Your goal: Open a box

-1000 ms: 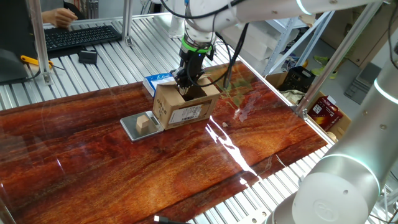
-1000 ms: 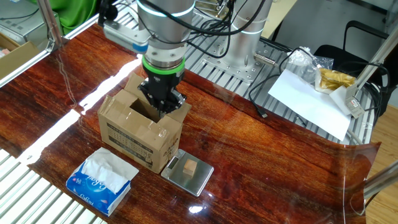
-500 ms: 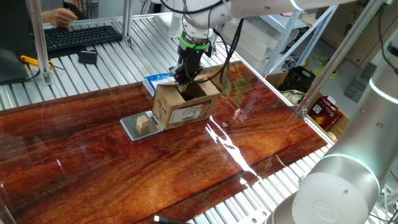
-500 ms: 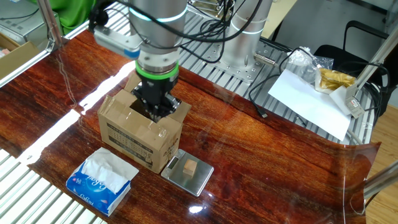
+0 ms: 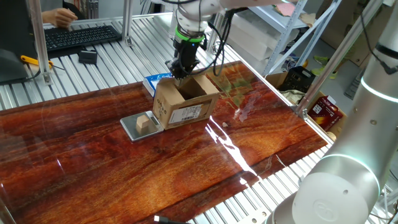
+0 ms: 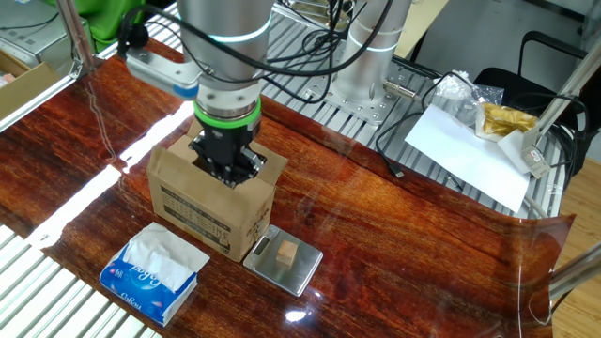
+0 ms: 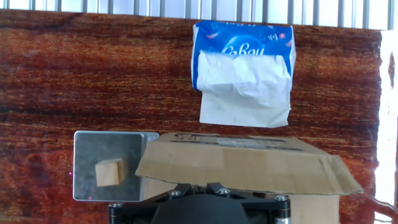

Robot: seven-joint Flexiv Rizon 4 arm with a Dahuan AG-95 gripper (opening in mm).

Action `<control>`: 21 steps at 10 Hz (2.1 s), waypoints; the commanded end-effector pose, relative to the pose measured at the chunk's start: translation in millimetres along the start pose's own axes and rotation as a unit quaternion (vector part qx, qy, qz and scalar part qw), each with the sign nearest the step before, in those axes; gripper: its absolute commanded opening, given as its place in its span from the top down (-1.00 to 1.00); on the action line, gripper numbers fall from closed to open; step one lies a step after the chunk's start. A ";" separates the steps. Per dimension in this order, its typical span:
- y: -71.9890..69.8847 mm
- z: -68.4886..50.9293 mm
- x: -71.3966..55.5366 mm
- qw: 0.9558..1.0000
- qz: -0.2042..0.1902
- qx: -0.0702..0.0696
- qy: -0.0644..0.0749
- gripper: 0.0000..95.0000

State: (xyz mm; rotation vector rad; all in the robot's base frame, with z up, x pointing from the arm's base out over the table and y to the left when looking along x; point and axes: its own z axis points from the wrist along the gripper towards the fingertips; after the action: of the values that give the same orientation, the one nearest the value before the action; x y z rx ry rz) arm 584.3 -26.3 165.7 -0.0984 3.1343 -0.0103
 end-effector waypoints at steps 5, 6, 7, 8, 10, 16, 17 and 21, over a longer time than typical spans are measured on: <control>1.5 -2.6 -20.2 1.000 -0.003 0.000 0.010 1.00; 2.5 -1.7 -24.2 1.000 -0.003 0.000 0.010 1.00; 3.5 -1.1 -27.5 1.000 -0.004 0.000 0.011 1.00; 3.8 -0.9 -28.3 1.000 -0.004 0.000 0.011 1.00; 5.9 -2.1 -37.8 1.000 -0.005 0.002 0.016 1.00; 6.7 -7.5 -48.4 1.000 -0.006 0.004 0.029 1.00; 7.1 -6.5 -48.6 1.000 -0.005 0.004 0.029 1.00; 11.0 1.8 -49.9 1.000 0.002 0.000 0.022 1.00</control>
State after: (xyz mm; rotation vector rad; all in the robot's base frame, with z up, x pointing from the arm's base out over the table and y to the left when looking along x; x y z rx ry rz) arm 633.4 -11.1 162.2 -0.0899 3.1801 -0.0080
